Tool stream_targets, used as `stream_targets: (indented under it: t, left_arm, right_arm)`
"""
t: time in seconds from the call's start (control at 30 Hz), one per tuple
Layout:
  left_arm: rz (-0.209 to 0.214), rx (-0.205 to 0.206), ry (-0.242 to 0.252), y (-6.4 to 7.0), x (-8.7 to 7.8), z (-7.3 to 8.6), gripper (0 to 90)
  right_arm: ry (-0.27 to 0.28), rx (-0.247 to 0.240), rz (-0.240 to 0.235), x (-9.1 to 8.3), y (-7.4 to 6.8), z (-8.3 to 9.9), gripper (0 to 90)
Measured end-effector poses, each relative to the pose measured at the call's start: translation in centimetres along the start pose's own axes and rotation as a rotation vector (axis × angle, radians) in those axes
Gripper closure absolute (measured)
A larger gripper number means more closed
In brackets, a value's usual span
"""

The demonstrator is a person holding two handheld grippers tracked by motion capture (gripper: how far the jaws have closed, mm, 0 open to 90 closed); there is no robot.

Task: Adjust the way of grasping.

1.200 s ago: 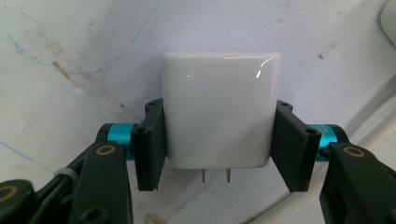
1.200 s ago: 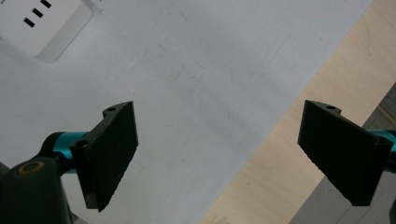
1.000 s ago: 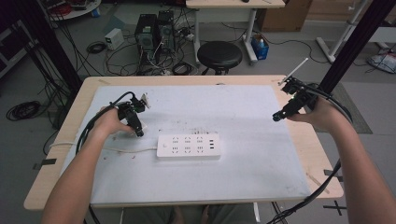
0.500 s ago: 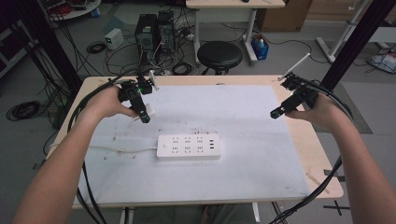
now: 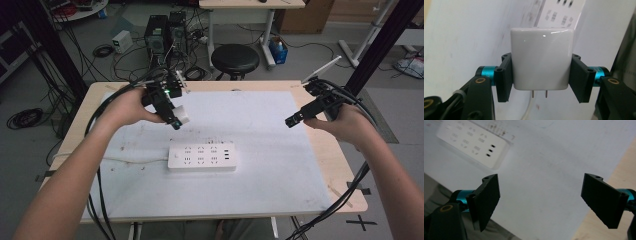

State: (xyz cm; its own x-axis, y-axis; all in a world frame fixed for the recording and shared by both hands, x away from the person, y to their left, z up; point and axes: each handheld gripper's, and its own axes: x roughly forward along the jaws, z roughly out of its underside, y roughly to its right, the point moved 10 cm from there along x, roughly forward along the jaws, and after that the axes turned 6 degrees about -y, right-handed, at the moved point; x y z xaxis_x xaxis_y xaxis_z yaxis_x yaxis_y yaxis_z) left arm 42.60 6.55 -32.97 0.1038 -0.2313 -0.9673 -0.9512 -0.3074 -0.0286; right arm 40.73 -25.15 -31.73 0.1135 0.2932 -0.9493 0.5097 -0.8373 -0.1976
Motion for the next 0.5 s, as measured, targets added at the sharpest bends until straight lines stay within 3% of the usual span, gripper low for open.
stream_targets:
  t: [0.03,0.07,0.1,0.13,0.17,0.2,0.3,0.33,0.37,0.5]
  left_arm:
    - [0.011,0.050,0.061,1.3,0.1,-2.0,42.7]
    - [0.005,0.080,0.076,1.7,0.1,-2.7,42.7]
    - [0.000,0.108,0.101,2.3,0.2,-3.5,42.7]
    - [0.001,0.126,0.122,2.8,0.2,-4.3,42.7]
    - [0.001,0.126,0.122,2.8,0.2,-4.3,42.7]
    - [0.009,0.158,0.157,3.7,0.3,-5.7,42.7]
    - [0.019,0.226,0.235,5.6,0.7,-8.5,42.7]
    - [0.019,0.226,0.235,5.6,0.7,-8.5,42.7]
    - [0.005,0.255,0.255,6.3,1.0,-9.9,42.7]
    - [0.001,0.279,0.289,7.5,1.7,-11.9,42.7]
  right_arm:
    - [0.000,0.000,0.000,0.0,0.0,0.0,15.1]
    - [0.014,0.020,-0.079,-0.1,-1.4,-0.1,15.1]
    - [0.026,0.025,-0.116,-0.2,-2.0,-0.2,15.2]
    - [0.032,0.030,-0.147,-0.2,-2.5,-0.3,16.2]
    - [0.032,0.030,-0.147,-0.2,-2.5,-0.3,16.2]
    - [0.051,0.068,-0.220,-0.2,-3.5,-0.5,16.8]
    - [0.070,0.101,-0.280,-0.2,-4.3,-0.8,16.9]
    - [0.073,0.110,-0.306,-0.1,-4.7,-0.8,16.9]
    - [0.073,0.117,-0.326,-0.1,-5.1,-0.9,17.0]
    - [0.095,0.120,-0.434,-0.2,-6.9,-1.5,23.0]
